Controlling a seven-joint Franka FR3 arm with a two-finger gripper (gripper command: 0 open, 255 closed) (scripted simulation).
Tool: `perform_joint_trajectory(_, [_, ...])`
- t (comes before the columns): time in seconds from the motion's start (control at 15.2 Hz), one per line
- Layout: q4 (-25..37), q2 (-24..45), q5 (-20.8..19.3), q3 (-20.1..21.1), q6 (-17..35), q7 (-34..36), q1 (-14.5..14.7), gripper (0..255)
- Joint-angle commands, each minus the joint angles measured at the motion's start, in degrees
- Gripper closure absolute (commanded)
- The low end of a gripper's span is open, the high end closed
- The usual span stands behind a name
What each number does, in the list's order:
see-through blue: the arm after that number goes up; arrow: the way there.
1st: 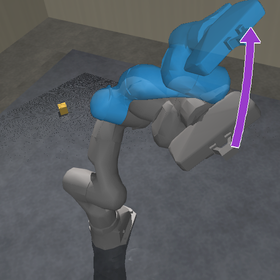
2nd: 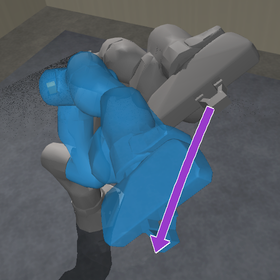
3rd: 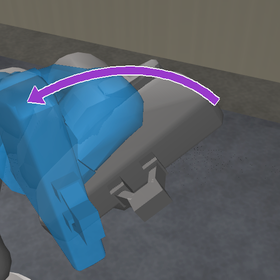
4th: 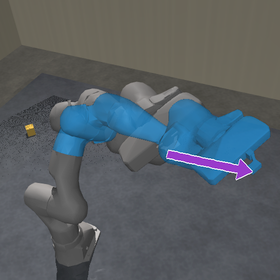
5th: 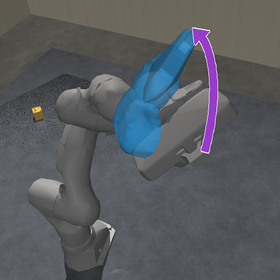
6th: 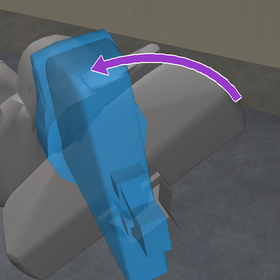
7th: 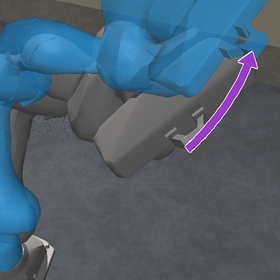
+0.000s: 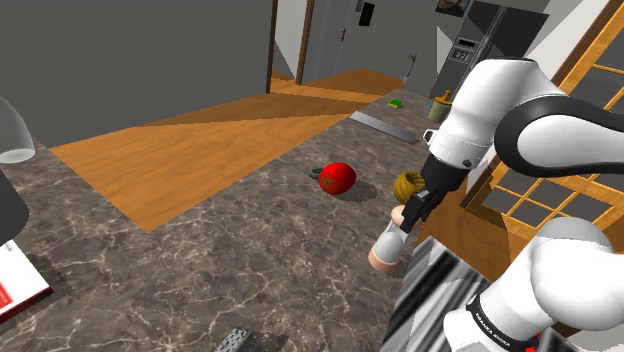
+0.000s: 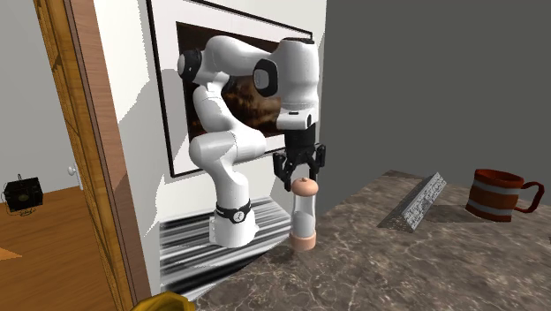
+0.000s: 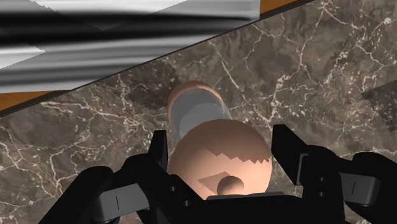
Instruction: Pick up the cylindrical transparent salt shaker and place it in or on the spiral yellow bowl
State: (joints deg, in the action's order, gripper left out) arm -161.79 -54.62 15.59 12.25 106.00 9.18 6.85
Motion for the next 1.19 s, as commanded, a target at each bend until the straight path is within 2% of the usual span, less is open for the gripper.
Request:
perform_joint_trajectory(0.0, [1.4, -0.4, -0.5, -0.4, -1.8, 0.1, -0.2, 255])
perform_joint_trajectory(1.12, [14.8, 0.4, -2.8, -2.6, -14.3, 1.3, -1.2, 255])
